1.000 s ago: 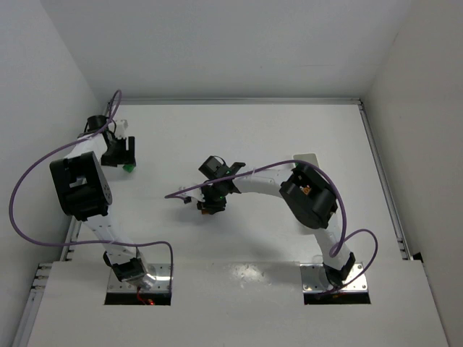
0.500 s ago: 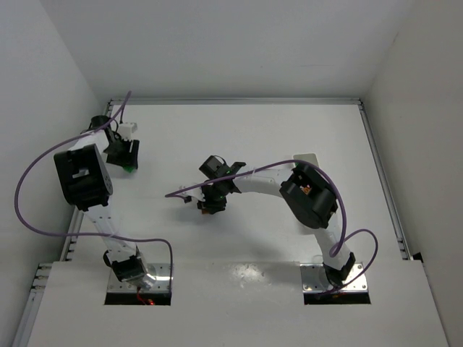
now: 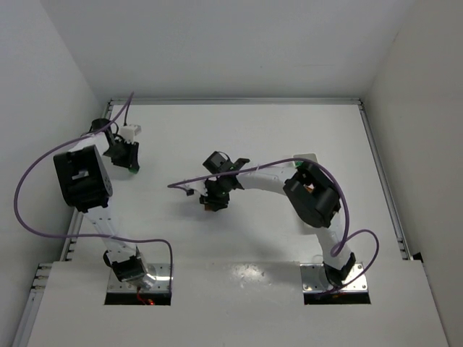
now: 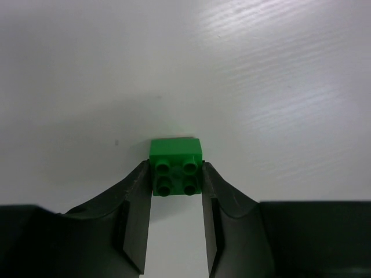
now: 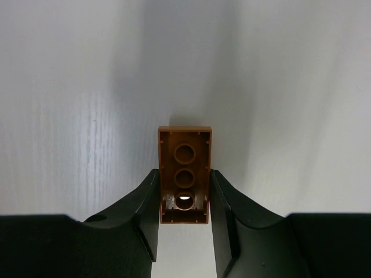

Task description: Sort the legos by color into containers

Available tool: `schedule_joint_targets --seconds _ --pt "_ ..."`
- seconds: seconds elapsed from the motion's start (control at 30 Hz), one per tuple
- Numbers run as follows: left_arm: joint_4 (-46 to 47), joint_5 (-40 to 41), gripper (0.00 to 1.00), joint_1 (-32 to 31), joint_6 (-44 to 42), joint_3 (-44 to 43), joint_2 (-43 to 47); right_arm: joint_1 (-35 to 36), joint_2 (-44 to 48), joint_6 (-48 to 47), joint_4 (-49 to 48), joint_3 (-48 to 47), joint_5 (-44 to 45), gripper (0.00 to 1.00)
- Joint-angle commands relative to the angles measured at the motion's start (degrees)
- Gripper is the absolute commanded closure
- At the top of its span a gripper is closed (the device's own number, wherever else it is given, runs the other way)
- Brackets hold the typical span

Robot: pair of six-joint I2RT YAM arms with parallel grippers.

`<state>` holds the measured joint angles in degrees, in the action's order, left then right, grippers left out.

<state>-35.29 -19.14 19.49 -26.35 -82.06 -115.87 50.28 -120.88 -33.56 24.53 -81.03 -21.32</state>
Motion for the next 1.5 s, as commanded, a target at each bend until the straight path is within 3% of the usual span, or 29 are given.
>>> schedule_joint_targets --seconds 0.0,0.2,0.4,0.57,0.73,1.07,1.47 --pt "1.0 -7.3 0.77 -0.8 -0.1 4.8 7.5 -2.9 7.8 6.8 -0.7 -1.9 -0.6 0.95" --pt "6.7 -14.4 0.81 -4.3 7.0 14.9 22.7 -10.4 15.8 8.8 2.1 -0.5 1.5 0.98" --pt "11.0 -17.3 0.81 -14.7 16.1 19.1 31.6 -23.0 25.0 14.8 5.9 2.9 1.5 0.98" --pt "15.3 -17.3 0.81 -26.9 24.6 14.7 29.1 -34.4 32.6 14.8 12.5 7.0 3.6 0.98" --pt "19.9 -15.9 0.81 -35.9 30.7 8.3 24.5 -38.8 42.3 10.7 17.9 15.6 5.0 0.98" --pt "22.6 -15.3 0.81 -41.5 35.0 1.9 19.4 -45.4 47.2 7.9 17.6 28.5 6.3 0.98" --pt "22.6 -14.2 0.81 -42.5 35.5 0.1 17.0 -51.1 37.7 6.8 13.2 28.0 3.4 0.96"
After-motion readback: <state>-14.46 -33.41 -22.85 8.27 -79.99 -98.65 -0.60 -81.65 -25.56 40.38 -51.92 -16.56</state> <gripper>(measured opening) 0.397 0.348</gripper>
